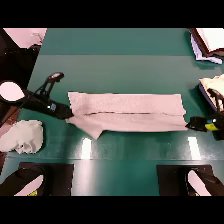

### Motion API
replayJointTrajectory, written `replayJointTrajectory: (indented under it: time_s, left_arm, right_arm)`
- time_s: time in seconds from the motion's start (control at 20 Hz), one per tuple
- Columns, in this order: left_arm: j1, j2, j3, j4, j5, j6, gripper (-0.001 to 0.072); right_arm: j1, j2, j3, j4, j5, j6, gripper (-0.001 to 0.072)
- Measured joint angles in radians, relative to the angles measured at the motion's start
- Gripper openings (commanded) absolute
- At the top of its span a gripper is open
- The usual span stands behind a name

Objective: Fold the shirts.

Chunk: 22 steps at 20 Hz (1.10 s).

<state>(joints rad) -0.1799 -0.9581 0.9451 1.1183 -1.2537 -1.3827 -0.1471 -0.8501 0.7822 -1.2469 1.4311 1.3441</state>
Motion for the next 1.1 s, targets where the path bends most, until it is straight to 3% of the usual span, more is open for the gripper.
replayJointTrajectory:
  time_s: [0.25, 0.7, 0.8, 0.85, 1.1]
  left_arm:
    - [0.000, -0.016, 0.019, 0.023, 0.214, -0.027, 0.0025]
    - [0.000, -0.212, 0.024, 0.038, 0.491, -0.042, 0.0043]
    - [0.000, -0.241, 0.024, 0.038, 0.553, -0.058, 0.0574]
    - [0.000, -0.250, 0.026, 0.038, 0.578, -0.071, 0.0639]
    - [0.000, -0.268, 0.097, 0.037, 0.578, -0.117, 0.0636]
  right_arm:
    - [0.053, -0.219, 0.171, -0.002, -0.058, 0.001, 0.0013]
    - [0.103, -0.546, 0.435, 0.030, -0.109, 0.003, 0.0036]
    - [0.103, -0.595, 0.473, 0.066, -0.143, 0.003, 0.0541]
    - [0.102, -0.616, 0.489, 0.091, -0.164, 0.002, 0.0587]
    - [0.045, -0.676, 0.565, 0.210, -0.163, -0.027, 0.0576]
